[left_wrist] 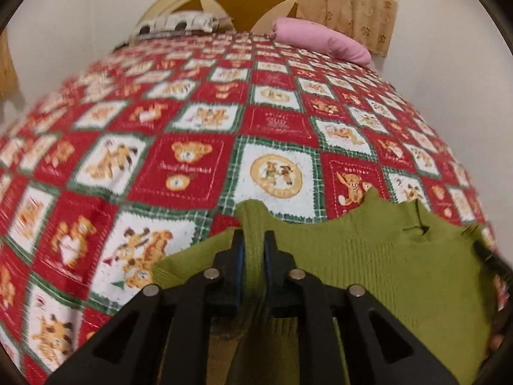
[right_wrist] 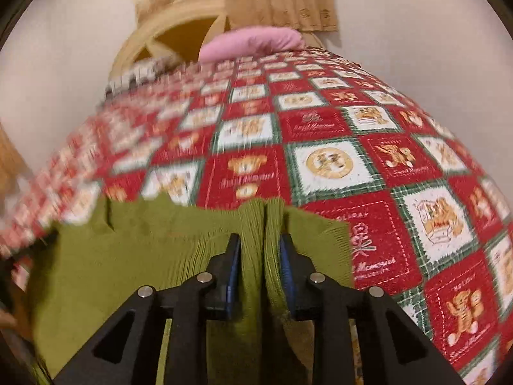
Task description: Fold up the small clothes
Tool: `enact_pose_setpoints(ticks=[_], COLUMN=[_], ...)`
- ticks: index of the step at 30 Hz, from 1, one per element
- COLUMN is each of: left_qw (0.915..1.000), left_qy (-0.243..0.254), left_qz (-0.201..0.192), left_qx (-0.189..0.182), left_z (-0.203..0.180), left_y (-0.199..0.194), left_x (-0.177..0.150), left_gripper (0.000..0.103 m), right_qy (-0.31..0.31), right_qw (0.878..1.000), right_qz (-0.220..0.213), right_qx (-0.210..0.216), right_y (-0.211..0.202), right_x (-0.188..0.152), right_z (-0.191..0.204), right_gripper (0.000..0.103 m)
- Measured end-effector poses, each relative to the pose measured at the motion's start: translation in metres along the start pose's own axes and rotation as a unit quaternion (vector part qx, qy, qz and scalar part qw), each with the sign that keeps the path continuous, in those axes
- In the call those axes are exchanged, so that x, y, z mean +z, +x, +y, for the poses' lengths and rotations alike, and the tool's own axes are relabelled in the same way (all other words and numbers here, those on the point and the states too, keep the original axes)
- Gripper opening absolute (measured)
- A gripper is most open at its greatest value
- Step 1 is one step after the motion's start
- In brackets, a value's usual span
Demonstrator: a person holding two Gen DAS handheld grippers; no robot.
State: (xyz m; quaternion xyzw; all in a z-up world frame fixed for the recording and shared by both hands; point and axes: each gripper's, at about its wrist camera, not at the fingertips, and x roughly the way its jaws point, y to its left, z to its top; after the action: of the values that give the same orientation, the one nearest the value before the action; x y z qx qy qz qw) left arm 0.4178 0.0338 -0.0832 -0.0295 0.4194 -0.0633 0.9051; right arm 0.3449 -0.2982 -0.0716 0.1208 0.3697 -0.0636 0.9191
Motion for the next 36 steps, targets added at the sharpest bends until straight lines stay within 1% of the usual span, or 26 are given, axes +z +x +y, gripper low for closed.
enact_pose_setpoints(ticks=[1, 2, 4, 6, 7, 8, 9, 10, 11, 14, 16, 18, 19, 21, 22, 23, 24, 25, 26, 27, 28, 29, 32, 34, 35, 36], left_qw=[1.0, 1.0, 0.9999, 0.9997, 0.9996, 0.9993, 0.9985, 0.9973, 0.9955, 0.9921, 0.9925, 0.9939, 0.9946, 0.9957, 0.9959, 0.9963, 0.9966, 0.997, 0.9973, 0.9975, 0.9977, 0.9978, 0.9979, 0.9978, 0.9977, 0.9977], left_qy=[-0.001, -0.005, -0.015, -0.024, -0.029, -0.036, -0.052, -0.067, -0.085, -0.112, -0.112, -0.103, -0.098, -0.089, -0.087, -0.084, -0.081, -0.077, -0.074, -0.07, -0.067, -0.065, -0.054, -0.052, -0.049, -0.048], left_qz=[-0.001, -0.003, -0.005, -0.004, -0.004, 0.003, 0.014, 0.015, 0.009, 0.0, -0.003, -0.002, -0.002, -0.002, -0.002, -0.001, 0.0, 0.0, 0.001, 0.002, 0.003, 0.004, 0.008, 0.01, 0.011, 0.011], left_qx=[0.003, 0.003, -0.003, -0.007, -0.004, -0.001, -0.011, -0.027, -0.042, -0.056, -0.049, -0.039, -0.035, -0.027, -0.025, -0.019, -0.013, -0.007, -0.002, 0.006, 0.011, 0.016, 0.035, 0.041, 0.044, 0.046], left_z=[0.0, 0.002, 0.007, 0.012, 0.013, 0.016, 0.02, 0.023, 0.03, 0.04, 0.038, 0.033, 0.031, 0.028, 0.029, 0.028, 0.028, 0.027, 0.026, 0.025, 0.024, 0.023, 0.019, 0.019, 0.018, 0.018], left_y=[0.0, -0.001, -0.003, -0.002, -0.002, 0.003, 0.008, 0.01, 0.008, 0.004, 0.003, 0.004, 0.003, 0.004, 0.003, 0.004, 0.004, 0.004, 0.004, 0.004, 0.005, 0.005, 0.007, 0.007, 0.008, 0.008], left_x=[-0.002, -0.003, -0.004, -0.003, -0.004, -0.002, -0.001, 0.001, 0.0, -0.003, -0.004, -0.003, -0.004, -0.005, -0.006, -0.005, -0.006, -0.006, -0.006, -0.006, -0.006, -0.006, -0.006, -0.006, -0.006, -0.006], left_gripper=[0.016, 0.017, 0.017, 0.02, 0.031, 0.053, 0.062, 0.064, 0.065, 0.064, 0.064, 0.064, 0.065, 0.065, 0.065, 0.065, 0.065, 0.065, 0.064, 0.064, 0.064, 0.065, 0.066, 0.066, 0.066, 0.067], right_qy=[0.021, 0.035, 0.052, 0.052, 0.046, 0.039, 0.028, 0.009, -0.007, -0.06, -0.103, -0.131, -0.153, -0.191, -0.195, -0.176, -0.138, -0.084, -0.037, 0.001, 0.039, 0.047, 0.024, 0.037, 0.047, 0.052], right_qw=[1.0, 0.999, 0.997, 0.997, 0.997, 0.998, 0.999, 1.0, 1.0, 0.998, 0.993, 0.989, 0.984, 0.976, 0.974, 0.978, 0.985, 0.991, 0.994, 0.995, 0.996, 0.996, 0.996, 0.995, 0.995, 0.994], right_qz=[-0.019, -0.036, -0.062, -0.061, -0.053, -0.046, -0.036, -0.023, -0.013, 0.006, 0.029, 0.049, 0.059, 0.064, 0.063, 0.061, 0.053, 0.046, 0.045, 0.053, 0.066, 0.064, 0.061, 0.059, 0.05, 0.027], right_qx=[0.007, 0.004, -0.019, -0.012, -0.011, -0.01, -0.006, -0.001, 0.0, -0.016, -0.049, -0.056, -0.067, -0.089, -0.095, -0.094, -0.093, -0.096, -0.092, -0.08, -0.054, -0.045, -0.068, -0.069, -0.074, -0.094], right_y=[-0.011, -0.022, -0.049, -0.064, -0.07, -0.073, -0.074, -0.072, -0.07, -0.057, -0.042, -0.029, -0.021, -0.014, -0.014, -0.016, -0.019, -0.022, -0.023, -0.02, -0.016, -0.018, -0.025, -0.027, -0.032, -0.043], right_x=[0.001, 0.002, 0.0, -0.003, -0.007, -0.009, -0.011, -0.014, -0.016, -0.024, -0.03, -0.034, -0.038, -0.042, -0.04, -0.036, -0.029, -0.022, -0.019, -0.019, -0.023, -0.027, -0.028, -0.027, -0.026, -0.026], right_z=[-0.009, -0.018, -0.034, -0.04, -0.041, -0.041, -0.038, -0.033, -0.027, -0.007, 0.006, 0.015, 0.021, 0.03, 0.031, 0.025, 0.012, -0.009, -0.028, -0.044, -0.059, -0.064, -0.054, -0.057, -0.058, -0.055], right_gripper=[0.025, 0.025, 0.025, 0.025, 0.026, 0.03, 0.032, 0.034, 0.034, 0.034, 0.034, 0.034, 0.033, 0.02, 0.009, 0.009, 0.009, 0.008, 0.008, 0.008, 0.008, 0.008, 0.01, 0.011, 0.011, 0.011])
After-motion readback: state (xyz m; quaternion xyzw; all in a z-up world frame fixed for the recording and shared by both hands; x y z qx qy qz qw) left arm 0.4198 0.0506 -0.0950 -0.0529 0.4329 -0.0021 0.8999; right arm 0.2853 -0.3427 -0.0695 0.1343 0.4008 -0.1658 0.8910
